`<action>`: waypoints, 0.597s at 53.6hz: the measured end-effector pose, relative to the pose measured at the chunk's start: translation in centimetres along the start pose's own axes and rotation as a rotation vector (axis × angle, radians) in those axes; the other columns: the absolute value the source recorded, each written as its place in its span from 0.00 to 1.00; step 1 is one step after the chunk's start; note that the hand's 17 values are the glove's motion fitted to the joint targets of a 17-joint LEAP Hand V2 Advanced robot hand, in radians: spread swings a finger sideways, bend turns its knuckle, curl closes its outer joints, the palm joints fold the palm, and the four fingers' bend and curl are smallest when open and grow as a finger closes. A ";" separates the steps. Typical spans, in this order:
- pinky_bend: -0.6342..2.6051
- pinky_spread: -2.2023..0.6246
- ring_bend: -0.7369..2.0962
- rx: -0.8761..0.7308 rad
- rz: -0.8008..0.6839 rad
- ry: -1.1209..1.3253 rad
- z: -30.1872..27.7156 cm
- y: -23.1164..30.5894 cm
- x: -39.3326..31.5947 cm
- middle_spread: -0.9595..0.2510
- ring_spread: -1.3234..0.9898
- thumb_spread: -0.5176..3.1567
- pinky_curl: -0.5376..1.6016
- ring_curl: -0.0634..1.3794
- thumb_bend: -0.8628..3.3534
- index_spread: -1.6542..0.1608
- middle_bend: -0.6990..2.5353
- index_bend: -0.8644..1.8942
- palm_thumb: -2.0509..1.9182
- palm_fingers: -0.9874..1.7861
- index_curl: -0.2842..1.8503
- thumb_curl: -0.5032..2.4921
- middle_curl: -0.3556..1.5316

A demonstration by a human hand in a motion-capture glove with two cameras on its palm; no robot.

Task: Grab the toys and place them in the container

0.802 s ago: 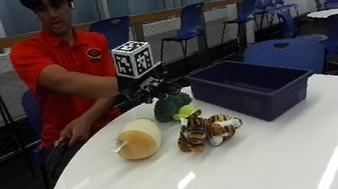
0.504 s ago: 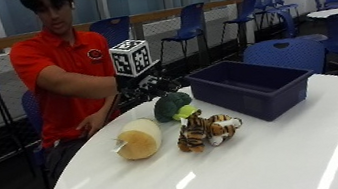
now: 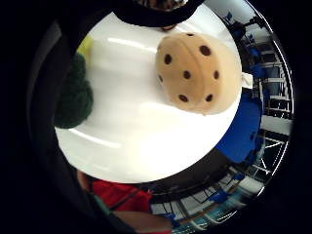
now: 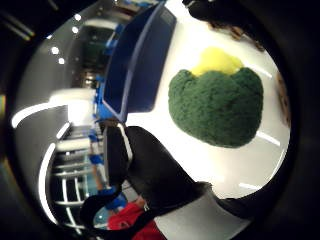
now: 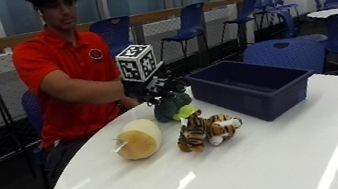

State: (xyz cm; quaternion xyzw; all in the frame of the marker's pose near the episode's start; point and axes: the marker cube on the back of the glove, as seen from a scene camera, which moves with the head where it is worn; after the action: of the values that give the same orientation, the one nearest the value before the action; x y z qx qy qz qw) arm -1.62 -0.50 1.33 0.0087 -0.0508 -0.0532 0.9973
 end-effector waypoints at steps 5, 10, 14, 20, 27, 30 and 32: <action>0.36 0.79 0.31 -0.018 -0.016 0.019 1.2 -0.5 -0.9 0.70 0.54 0.43 0.38 0.11 0.18 0.71 0.26 0.41 0.48 0.32 0.28 0.19 0.30; 0.37 0.79 0.31 -0.048 -0.041 0.025 2.4 -1.1 -1.7 0.70 0.54 0.42 0.39 0.12 0.18 0.71 0.26 0.41 0.48 0.32 0.29 0.19 0.30; 0.39 0.80 0.31 -0.068 -0.049 0.035 3.3 -1.7 -2.4 0.70 0.54 0.41 0.40 0.12 0.18 0.71 0.26 0.39 0.49 0.32 0.29 0.20 0.30; 0.43 0.81 0.31 -0.071 -0.053 0.087 4.4 -2.6 -3.5 0.71 0.55 0.40 0.42 0.11 0.19 0.71 0.25 0.38 0.49 0.31 0.29 0.21 0.30; 0.47 0.82 0.31 -0.084 -0.046 0.132 5.4 -3.5 -3.4 0.72 0.56 0.40 0.43 0.11 0.19 0.71 0.26 0.38 0.49 0.31 0.29 0.21 0.30; 0.51 0.82 0.31 -0.122 -0.024 0.153 6.3 -3.7 -2.9 0.72 0.56 0.40 0.45 0.11 0.19 0.71 0.25 0.37 0.50 0.32 0.29 0.22 0.29; 0.52 0.82 0.31 -0.142 -0.010 0.156 6.9 -3.8 -2.8 0.72 0.57 0.40 0.45 0.10 0.19 0.71 0.25 0.37 0.50 0.31 0.29 0.22 0.29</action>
State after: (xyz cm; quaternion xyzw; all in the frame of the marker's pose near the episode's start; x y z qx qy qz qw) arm -5.45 -4.04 7.85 -0.0577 0.0310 -0.0607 0.9960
